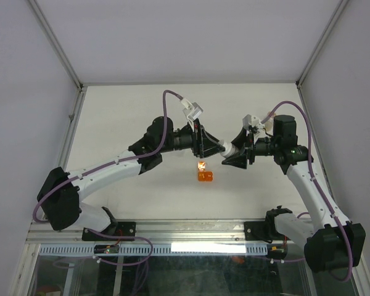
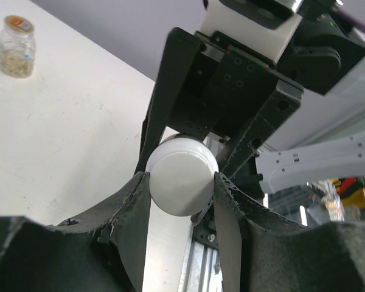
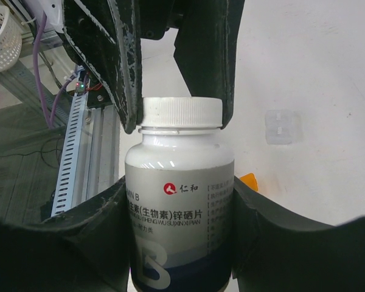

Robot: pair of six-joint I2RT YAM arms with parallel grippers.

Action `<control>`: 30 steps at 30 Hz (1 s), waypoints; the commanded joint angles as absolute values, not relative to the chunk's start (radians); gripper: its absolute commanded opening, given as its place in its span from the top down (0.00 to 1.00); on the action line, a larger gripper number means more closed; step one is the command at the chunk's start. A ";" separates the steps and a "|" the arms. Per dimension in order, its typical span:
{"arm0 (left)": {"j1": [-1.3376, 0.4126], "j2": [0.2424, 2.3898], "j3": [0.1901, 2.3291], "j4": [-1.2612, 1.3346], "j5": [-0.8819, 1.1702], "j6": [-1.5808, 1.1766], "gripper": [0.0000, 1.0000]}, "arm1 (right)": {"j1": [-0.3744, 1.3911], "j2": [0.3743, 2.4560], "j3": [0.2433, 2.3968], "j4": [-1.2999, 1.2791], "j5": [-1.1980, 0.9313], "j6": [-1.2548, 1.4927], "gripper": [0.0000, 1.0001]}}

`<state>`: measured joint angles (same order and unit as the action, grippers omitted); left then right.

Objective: Sort the pills into containers
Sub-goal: Screw the lid of the pill bottle onto the pill bottle.

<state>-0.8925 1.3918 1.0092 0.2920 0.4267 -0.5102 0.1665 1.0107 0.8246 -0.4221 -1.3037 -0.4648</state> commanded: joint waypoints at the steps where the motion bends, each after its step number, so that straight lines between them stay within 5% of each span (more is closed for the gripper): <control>1: -0.894 1.464 1.003 0.491 0.735 -0.446 0.79 | 0.172 0.993 0.859 -0.387 -1.335 -0.468 1.00; 10: -0.887 1.540 0.999 0.489 1.077 0.020 0.80 | 0.170 0.984 0.861 -0.387 -1.337 -0.466 1.00; 15: -0.841 1.569 1.050 0.467 1.147 0.056 0.77 | 0.170 0.983 0.861 -0.387 -1.340 -0.467 1.00; 18: -0.813 1.573 1.036 0.596 1.116 -0.062 0.57 | 0.170 0.983 0.860 -0.387 -1.339 -0.468 1.00; 20: -0.795 1.554 1.006 0.711 1.042 -0.169 0.25 | 0.171 0.983 0.860 -0.387 -1.340 -0.468 1.00; 22: -0.785 1.530 0.966 0.793 0.982 -0.220 0.03 | 0.170 0.982 0.861 -0.387 -1.340 -0.468 1.00; 30: -0.749 1.391 0.859 0.826 0.766 -0.347 0.01 | 0.170 0.981 0.859 -0.387 -1.341 -0.468 1.00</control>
<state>-0.7692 1.5040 0.8860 0.7326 0.8795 -0.2493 0.1646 1.0000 0.8207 -0.4374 -1.3243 -0.4721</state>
